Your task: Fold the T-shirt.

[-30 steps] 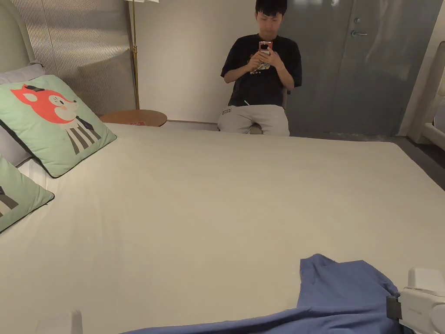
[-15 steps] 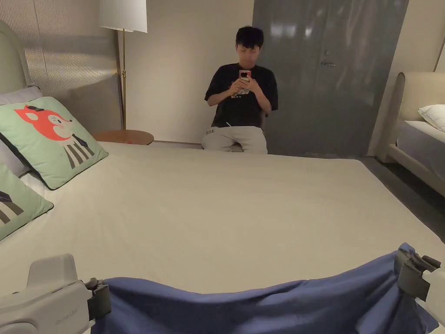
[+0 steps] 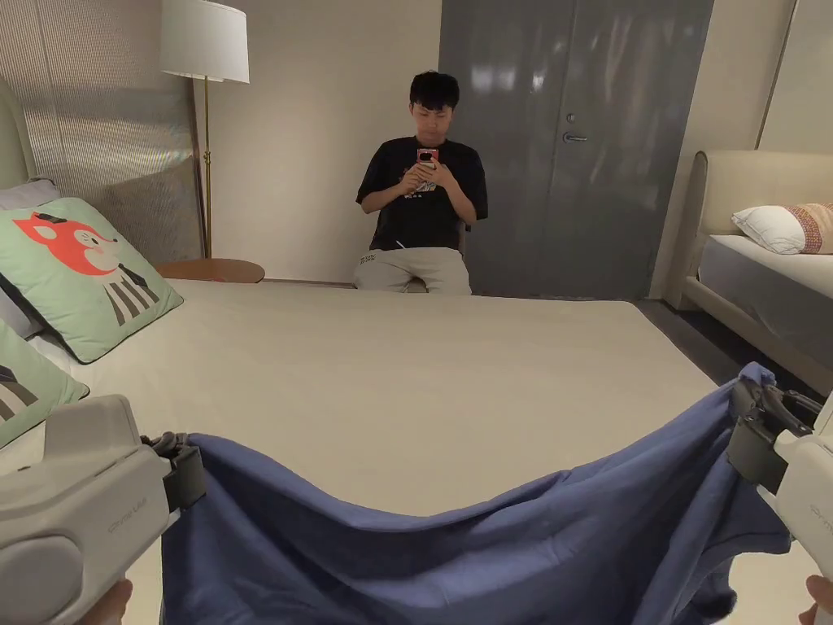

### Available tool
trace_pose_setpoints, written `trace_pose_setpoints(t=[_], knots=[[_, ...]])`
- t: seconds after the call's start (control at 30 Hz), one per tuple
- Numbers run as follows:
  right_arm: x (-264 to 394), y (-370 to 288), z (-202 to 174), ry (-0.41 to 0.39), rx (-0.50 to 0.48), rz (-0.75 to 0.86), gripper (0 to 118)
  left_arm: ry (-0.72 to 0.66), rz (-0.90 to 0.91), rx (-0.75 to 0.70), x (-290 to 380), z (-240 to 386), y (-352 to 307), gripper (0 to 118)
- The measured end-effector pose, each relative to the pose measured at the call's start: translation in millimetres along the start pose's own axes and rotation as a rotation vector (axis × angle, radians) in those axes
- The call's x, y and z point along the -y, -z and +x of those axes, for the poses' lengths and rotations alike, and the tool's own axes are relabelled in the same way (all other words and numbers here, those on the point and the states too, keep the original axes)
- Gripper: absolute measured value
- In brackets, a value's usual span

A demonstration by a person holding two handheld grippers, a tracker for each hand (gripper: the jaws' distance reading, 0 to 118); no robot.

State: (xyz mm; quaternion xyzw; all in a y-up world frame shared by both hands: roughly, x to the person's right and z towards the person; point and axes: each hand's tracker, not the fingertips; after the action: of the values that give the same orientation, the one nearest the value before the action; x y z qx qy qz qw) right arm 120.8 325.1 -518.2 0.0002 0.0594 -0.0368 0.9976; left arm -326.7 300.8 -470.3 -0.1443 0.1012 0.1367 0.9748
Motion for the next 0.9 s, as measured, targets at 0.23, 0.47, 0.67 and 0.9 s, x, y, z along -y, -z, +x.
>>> trace_pose_setpoints(t=[0.23,0.47,0.67,0.9], knots=[[-60,39,0,0.003,-0.015,0.070,3,0.033,0.084,0.035,-76,10,33,3],[-121,121,3,-0.005,-0.013,0.111,3,0.036,0.176,0.055,-160,24,89,3],[-168,200,0,-0.042,0.002,0.141,3,0.019,0.206,0.052,-222,31,155,3],[-209,290,-9,-0.091,0.026,0.209,3,-0.005,0.269,0.033,-288,38,231,3]])
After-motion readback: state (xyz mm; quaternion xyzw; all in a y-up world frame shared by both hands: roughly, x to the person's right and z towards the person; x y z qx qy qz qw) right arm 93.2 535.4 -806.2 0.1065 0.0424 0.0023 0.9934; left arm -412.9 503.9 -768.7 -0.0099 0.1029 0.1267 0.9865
